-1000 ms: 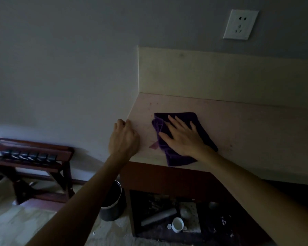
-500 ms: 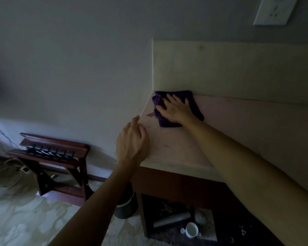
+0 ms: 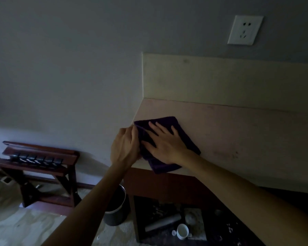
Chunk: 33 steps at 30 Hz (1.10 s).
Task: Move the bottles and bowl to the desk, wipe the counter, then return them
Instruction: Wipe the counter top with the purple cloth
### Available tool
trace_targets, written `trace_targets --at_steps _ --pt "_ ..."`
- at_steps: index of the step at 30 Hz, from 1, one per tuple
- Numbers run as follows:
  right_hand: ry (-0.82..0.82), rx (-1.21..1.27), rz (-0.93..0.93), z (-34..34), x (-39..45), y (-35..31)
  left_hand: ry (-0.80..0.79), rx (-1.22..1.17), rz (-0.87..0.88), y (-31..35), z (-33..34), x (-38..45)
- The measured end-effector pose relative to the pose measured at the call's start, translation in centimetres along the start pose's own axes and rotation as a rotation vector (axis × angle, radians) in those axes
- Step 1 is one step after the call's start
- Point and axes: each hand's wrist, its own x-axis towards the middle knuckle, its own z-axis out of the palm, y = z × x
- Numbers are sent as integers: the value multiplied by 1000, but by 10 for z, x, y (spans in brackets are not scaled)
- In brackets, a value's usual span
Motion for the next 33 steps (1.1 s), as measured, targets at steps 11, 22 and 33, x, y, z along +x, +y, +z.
trace_targets --at_steps 11,22,33 --pt "41 57 243 0 175 30 151 -121 -74 -1 3 -3" --pt "38 40 97 2 43 -29 132 -456 -289 1 1 1" --pt "14 20 49 4 50 -7 49 -179 64 -14 8 -1"
